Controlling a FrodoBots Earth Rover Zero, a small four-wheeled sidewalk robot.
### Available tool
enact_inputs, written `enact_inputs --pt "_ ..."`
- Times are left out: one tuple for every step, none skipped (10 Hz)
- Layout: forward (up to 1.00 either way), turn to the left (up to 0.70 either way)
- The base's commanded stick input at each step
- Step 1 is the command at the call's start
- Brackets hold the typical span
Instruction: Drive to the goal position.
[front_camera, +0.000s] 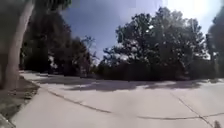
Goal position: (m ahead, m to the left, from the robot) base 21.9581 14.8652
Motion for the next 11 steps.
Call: enact_inputs --pt "0.7 0.35" --pt "0.7 0.35" --pt "0.7 0.35" --pt "0.7 0.35" --pt "0.7 0.35" --pt "0.7 0.24" --pt "0.7 0.12" --pt "0.7 0.0" --pt "0.7 0.0" --pt "0.7 0.0" --pt "0.7 0.0"
